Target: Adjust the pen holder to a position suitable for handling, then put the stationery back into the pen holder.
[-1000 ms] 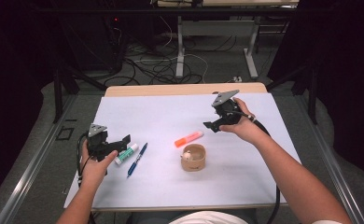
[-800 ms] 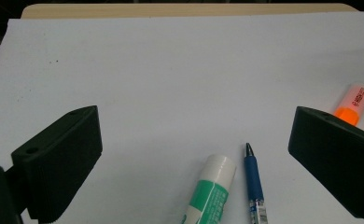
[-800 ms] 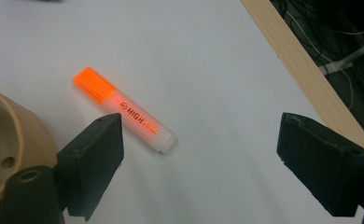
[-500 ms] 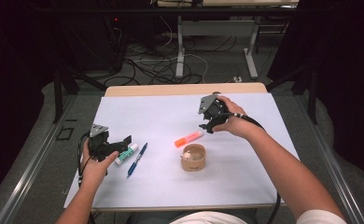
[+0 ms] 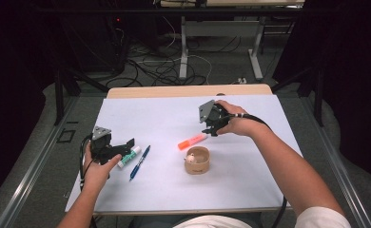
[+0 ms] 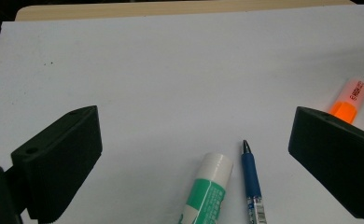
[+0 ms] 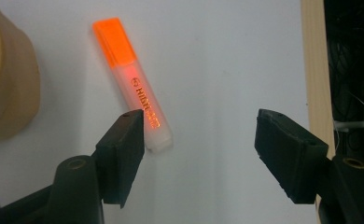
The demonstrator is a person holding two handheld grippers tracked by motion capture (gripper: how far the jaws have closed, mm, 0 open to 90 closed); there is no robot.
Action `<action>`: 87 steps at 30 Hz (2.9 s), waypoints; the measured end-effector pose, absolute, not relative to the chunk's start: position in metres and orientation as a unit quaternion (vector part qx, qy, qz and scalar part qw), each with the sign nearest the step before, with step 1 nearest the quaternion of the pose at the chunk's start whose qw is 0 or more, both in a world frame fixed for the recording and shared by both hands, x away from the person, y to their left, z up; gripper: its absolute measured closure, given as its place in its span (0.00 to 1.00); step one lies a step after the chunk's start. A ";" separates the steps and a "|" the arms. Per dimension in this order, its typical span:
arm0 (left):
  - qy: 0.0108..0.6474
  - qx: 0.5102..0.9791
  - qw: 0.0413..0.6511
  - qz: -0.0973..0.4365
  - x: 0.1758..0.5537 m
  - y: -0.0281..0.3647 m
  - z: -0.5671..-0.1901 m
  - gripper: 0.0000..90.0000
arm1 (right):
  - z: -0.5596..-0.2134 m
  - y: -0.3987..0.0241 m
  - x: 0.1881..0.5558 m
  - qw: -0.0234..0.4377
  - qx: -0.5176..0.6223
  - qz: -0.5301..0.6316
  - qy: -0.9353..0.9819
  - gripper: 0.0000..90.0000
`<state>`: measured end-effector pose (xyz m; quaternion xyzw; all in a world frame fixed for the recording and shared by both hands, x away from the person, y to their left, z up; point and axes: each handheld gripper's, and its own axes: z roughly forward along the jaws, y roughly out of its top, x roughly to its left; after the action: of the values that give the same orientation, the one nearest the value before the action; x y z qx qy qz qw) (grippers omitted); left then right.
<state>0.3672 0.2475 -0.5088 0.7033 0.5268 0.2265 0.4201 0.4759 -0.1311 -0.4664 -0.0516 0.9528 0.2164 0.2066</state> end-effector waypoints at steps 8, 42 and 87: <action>0.527 0.704 0.419 0.225 0.367 0.247 -0.509 0.03 | -0.471 -0.121 0.480 0.200 -0.098 0.204 0.953 0.42; 0.529 0.702 0.420 0.226 0.366 0.250 -0.509 0.03 | -0.507 -0.068 0.493 0.145 -0.183 0.117 0.965 0.61; 0.529 0.703 0.418 0.226 0.367 0.249 -0.510 0.03 | -0.528 -0.061 0.487 0.091 -0.217 0.072 0.969 0.73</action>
<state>0.3669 0.2493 -0.5098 0.7029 0.5292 0.2263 0.4179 0.4873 -0.0613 -0.5277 -0.2171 0.9692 0.0723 0.0914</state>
